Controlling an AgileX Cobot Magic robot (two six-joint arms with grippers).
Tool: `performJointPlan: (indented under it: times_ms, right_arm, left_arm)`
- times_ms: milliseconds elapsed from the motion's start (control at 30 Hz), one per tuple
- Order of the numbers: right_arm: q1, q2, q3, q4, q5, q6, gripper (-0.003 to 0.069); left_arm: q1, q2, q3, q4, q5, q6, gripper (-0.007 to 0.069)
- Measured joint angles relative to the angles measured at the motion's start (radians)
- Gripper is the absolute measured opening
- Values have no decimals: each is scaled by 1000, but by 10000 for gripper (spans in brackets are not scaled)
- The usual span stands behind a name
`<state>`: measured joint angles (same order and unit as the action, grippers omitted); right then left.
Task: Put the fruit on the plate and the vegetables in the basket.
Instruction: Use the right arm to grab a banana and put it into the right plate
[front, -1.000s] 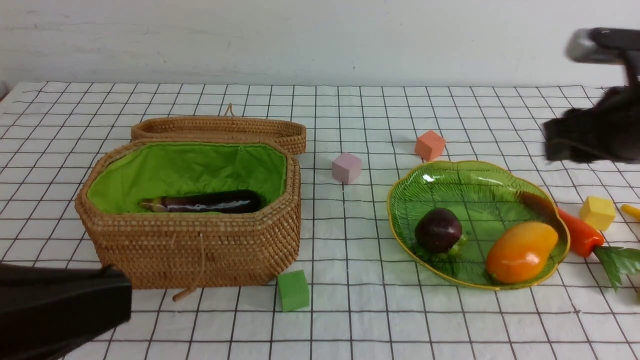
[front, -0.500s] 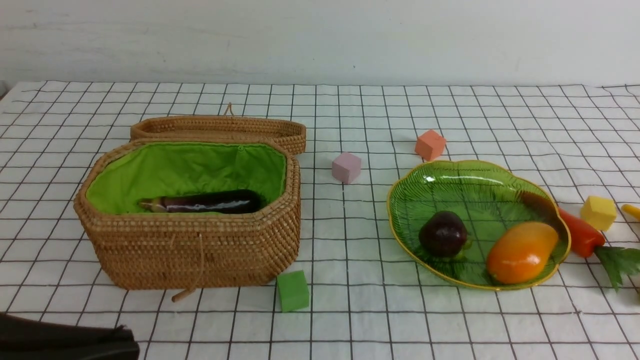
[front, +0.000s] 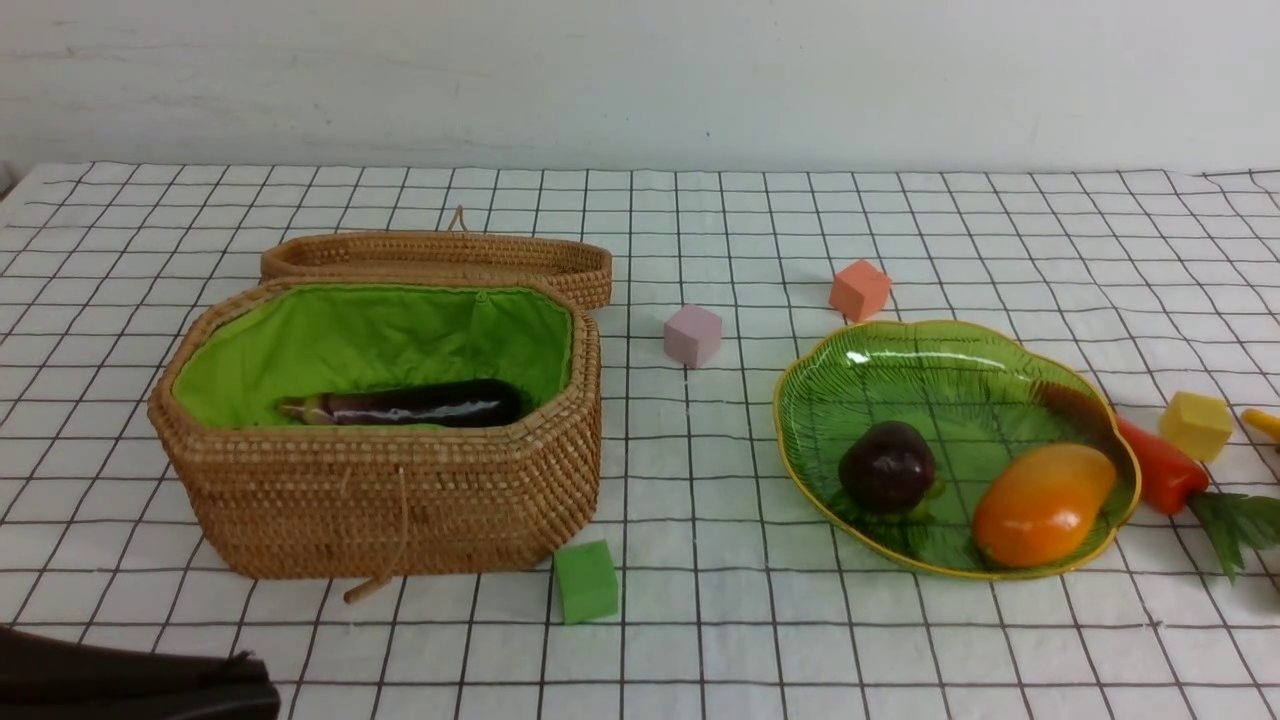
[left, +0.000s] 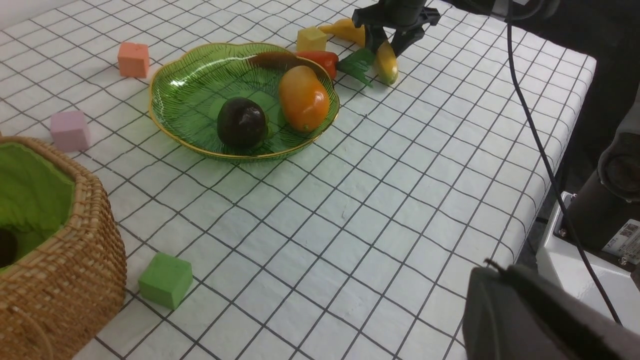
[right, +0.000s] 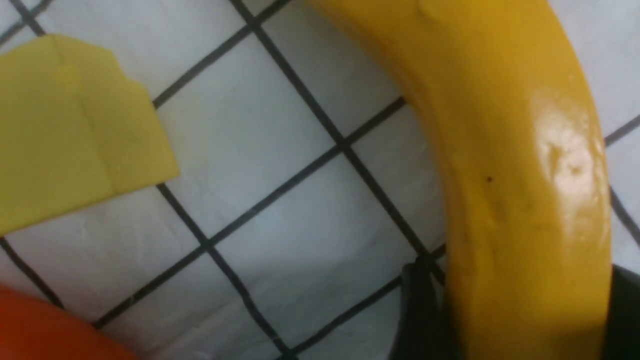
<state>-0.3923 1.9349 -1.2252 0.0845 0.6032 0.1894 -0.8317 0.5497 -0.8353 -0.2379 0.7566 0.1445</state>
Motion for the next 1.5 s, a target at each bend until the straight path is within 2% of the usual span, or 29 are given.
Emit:
performJointPlan:
  times_ms: [133, 433, 600, 1100, 1267, 1367, 1400, 1500]
  right_arm:
    - [0, 1, -2, -4, 0, -24, 329]
    - [0, -9, -7, -2, 58, -118, 329]
    - [0, -57, -6, -1, 87, -130, 329]
    - [5, -413, -6, 55, 265, -114, 329]
    - [80, -525, -6, 70, 277, -114, 329]
    - [207, -565, -8, 77, 283, -114, 329]
    - [207, -565, -9, 77, 283, -114, 329]
    - [348, -560, -34, 94, 290, -109, 329]
  left_arm:
    - [0, 0, 0, 0, 0, 0, -13]
    - [0, 0, 0, 0, 0, 1, -13]
    - [0, 0, 0, 0, 0, 1, -13]
    - [0, 0, 0, 8, 0, 3, -9]
    - [0, 0, 0, 23, -1, 3, -6]
    - [0, 0, 0, 37, -35, 3, -6]
    - [0, 0, 0, 39, -37, 3, -6]
    - [0, 0, 0, 67, -65, -4, -6]
